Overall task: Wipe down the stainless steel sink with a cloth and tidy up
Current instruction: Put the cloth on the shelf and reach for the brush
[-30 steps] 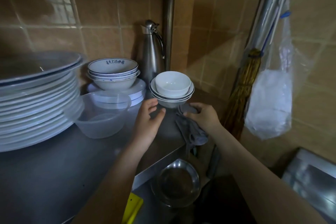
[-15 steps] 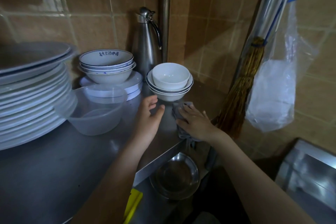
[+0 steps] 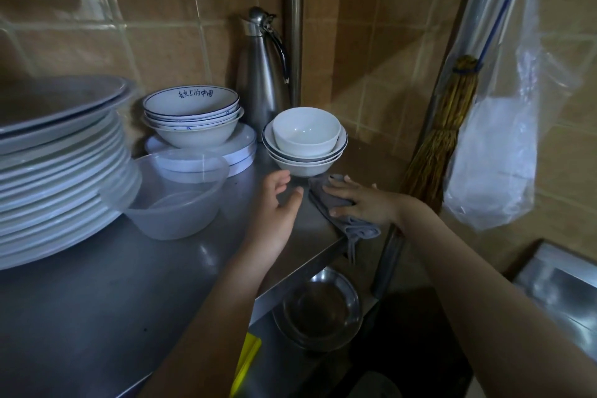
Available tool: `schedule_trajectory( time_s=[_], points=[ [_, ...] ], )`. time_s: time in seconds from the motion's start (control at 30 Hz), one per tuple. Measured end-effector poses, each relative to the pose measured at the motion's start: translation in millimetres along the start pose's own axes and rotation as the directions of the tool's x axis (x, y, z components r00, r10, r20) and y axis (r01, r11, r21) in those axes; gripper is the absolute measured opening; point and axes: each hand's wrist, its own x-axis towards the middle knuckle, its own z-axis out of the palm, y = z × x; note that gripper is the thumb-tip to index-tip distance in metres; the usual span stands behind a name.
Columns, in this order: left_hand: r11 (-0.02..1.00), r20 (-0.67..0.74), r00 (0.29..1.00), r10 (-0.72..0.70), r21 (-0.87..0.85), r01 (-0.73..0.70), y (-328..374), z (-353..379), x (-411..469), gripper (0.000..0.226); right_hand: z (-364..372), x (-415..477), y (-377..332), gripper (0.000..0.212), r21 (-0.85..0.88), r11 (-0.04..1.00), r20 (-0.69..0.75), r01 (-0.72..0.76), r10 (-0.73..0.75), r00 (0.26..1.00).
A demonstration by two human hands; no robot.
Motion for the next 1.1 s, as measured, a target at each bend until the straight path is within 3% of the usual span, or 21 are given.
schedule_trajectory(
  time_s=[0.27, 0.37, 0.47, 0.67, 0.83, 1.1],
  points=[
    [1.000, 0.049, 0.999, 0.001, 0.010, -0.002, 0.3, 13.2, -5.6, 0.026, 17.8, -18.0, -7.3, 0.063, 0.110, 0.994, -0.286, -0.018, 0.049, 0.957],
    [1.000, 0.066, 0.998, 0.018, -0.013, -0.017, 8.9, 17.4, -6.0, 0.025, 19.7, -39.3, -11.5, 0.061, 0.288, 0.955, -0.408, 0.070, 0.056, 0.911],
    [0.997, 0.107, 0.994, 0.014, -0.078, -0.006, 21.9, 26.4, -9.1, 0.025, 16.0, -69.7, -14.9, 0.056, 0.506, 0.850, -0.495, 0.148, 0.146, 0.856],
    [0.992, 0.224, 0.972, 0.075, -0.120, -0.049, 43.4, 48.1, -22.4, 0.026, 7.1, -126.0, -8.0, 0.054, 0.717, 0.666, -0.549, 0.205, 0.358, 0.755],
    [0.969, 0.318, 0.935, 0.154, -0.233, -0.080, 46.3, 71.7, -33.6, 0.029, 12.0, -176.7, 4.1, 0.052, 0.792, 0.558, -0.566, 0.248, 0.519, 0.640],
    [0.915, 0.492, 0.857, 0.154, -0.398, 0.064, 59.1, 126.5, -75.9, 0.034, 35.5, -268.3, 7.9, 0.055, 0.846, 0.475, -0.533, 0.242, 0.746, 0.400]
  ],
)
